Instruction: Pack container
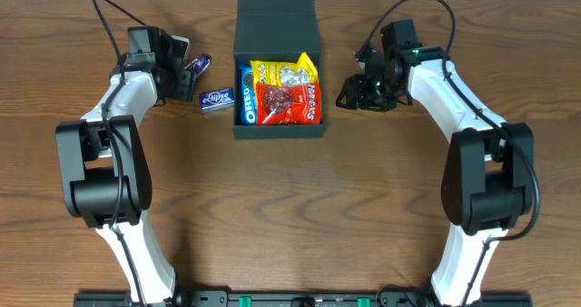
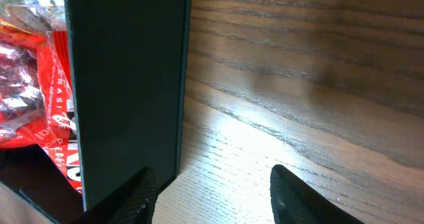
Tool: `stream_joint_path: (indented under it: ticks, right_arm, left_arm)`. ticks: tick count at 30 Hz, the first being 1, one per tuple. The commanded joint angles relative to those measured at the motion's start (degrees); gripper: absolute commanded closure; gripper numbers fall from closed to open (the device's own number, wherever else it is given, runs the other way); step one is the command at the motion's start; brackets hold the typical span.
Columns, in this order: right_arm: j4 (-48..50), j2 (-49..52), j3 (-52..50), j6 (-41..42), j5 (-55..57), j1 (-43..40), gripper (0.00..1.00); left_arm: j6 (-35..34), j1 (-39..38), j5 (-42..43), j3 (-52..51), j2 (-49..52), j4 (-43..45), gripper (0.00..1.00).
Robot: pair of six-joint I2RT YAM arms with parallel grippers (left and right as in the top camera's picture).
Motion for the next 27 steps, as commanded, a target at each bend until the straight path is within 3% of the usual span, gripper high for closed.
stream_joint_path:
  ticks: [1,10,15,22,27]
  right_arm:
    - [0.1,-1.6,1.0,0.4,-0.7,-0.2,0.45]
    - [0.8,-1.6,1.0,0.4,-1.7,-0.2,0.45]
    - [0.8,-1.6,1.0,0.4,-1.7,-0.2,0.45]
    - [-1.5,-2.3,5.0,-0.6,-1.7,-1.0,0.46]
    - [-1.8,-5.0,8.2,-2.8,-0.5,-1.4,0.45]
  left_arm:
    - [-0.3,0.2,0.4,0.3,2.1,0.0,0.36]
    - [-0.5,0.3,0.4,0.3,3.0,0.0,0.43]
    - [-0.8,0.3,0.4,0.3,3.0,0.0,0.57]
    - [-2.7,0.3,-0.4,0.3,3.0,0.0,0.93]
    - [-7.1,0.3,-1.8,0.3,2.1,-0.3,0.94]
